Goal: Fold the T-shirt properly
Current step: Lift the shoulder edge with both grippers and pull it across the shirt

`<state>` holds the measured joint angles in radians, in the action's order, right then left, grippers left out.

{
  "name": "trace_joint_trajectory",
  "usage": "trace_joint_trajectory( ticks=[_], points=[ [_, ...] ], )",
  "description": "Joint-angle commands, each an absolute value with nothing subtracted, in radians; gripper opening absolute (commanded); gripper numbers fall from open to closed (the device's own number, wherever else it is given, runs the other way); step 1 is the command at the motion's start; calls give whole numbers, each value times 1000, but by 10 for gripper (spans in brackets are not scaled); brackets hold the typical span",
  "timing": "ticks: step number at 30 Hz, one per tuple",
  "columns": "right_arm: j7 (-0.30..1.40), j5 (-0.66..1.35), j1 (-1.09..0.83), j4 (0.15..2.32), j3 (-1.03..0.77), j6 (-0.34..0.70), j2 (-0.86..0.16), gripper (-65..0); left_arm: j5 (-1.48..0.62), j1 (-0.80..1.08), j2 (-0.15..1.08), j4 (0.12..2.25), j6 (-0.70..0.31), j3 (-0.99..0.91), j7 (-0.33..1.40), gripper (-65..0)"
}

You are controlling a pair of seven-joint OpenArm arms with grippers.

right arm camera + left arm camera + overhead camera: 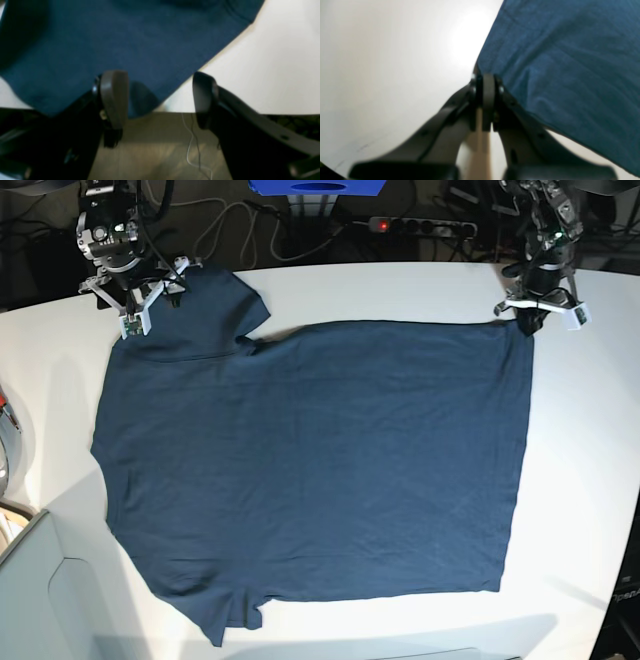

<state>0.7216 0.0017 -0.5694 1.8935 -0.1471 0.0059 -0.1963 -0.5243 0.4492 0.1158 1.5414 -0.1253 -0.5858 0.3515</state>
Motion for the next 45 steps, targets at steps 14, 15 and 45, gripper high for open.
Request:
trace_joint_trajectory(
  ticks=[14, 15, 45],
  points=[
    [716, -1, -550, 1814, -154, 127, -200, -350, -530, 467, 125, 1558, -128, -591, 351, -650],
    [717, -1, -550, 1814, -154, 163, -200, -401, -530, 467, 125, 1558, -128, -591, 351, -650],
    [717, -2, -616, 2083, -361, 208, -206, -648, -530, 636, -30, 1897, -128, -654, 360, -650]
  ],
)
